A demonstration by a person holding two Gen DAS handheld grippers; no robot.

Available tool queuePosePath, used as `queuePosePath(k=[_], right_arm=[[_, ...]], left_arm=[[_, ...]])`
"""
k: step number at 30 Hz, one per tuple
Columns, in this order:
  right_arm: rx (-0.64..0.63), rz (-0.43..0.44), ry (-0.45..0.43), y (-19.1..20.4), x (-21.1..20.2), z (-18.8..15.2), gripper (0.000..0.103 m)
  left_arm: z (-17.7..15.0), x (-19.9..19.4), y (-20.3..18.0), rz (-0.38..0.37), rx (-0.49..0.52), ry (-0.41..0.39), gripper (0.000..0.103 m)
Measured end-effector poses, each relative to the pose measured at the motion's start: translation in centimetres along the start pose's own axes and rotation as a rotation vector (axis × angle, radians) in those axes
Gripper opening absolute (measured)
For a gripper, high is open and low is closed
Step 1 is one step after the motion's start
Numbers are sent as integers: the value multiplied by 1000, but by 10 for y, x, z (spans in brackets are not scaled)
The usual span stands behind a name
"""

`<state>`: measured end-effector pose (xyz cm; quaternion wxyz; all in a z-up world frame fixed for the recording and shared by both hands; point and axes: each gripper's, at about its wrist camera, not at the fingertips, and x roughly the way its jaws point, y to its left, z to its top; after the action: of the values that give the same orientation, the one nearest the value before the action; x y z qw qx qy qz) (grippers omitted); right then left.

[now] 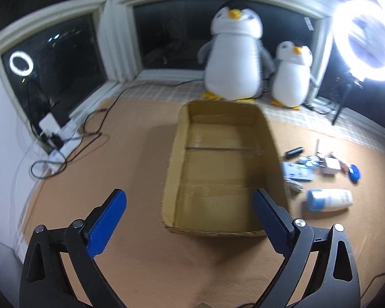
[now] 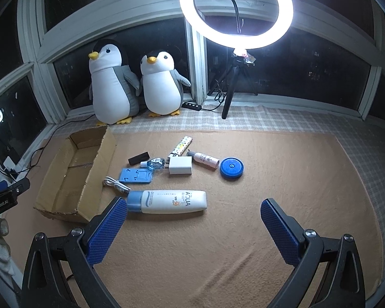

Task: Organize rigid objects
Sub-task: 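Rest the left tool on the box wall while the right tool approaches the AQUA bottle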

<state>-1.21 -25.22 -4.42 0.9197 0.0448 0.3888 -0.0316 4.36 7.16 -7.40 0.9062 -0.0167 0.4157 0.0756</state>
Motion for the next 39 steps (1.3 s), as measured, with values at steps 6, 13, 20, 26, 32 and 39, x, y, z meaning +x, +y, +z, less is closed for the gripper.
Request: queuePosePath(k=[6, 13, 20, 26, 32, 39], right_arm=[[-11, -19, -9, -4, 9, -3, 103], [-20, -36, -8, -9, 19, -6, 103], [-35, -41, 7, -10, 28, -8, 103], [-65, 10, 32, -7, 38, -11, 103], [-108, 26, 64, -2, 52, -10, 103], [-43, 82, 139, -13, 75, -5, 103]], left_arm=[[0, 35, 23, 38, -56, 60, 97], [-7, 72, 35, 61, -95, 144, 85], [-16, 93, 39, 67, -94, 194, 72], [-21, 106, 36, 61, -90, 222, 50], [-21, 110, 32, 42, -82, 222, 38], [-20, 117, 25, 29, -67, 238, 25]])
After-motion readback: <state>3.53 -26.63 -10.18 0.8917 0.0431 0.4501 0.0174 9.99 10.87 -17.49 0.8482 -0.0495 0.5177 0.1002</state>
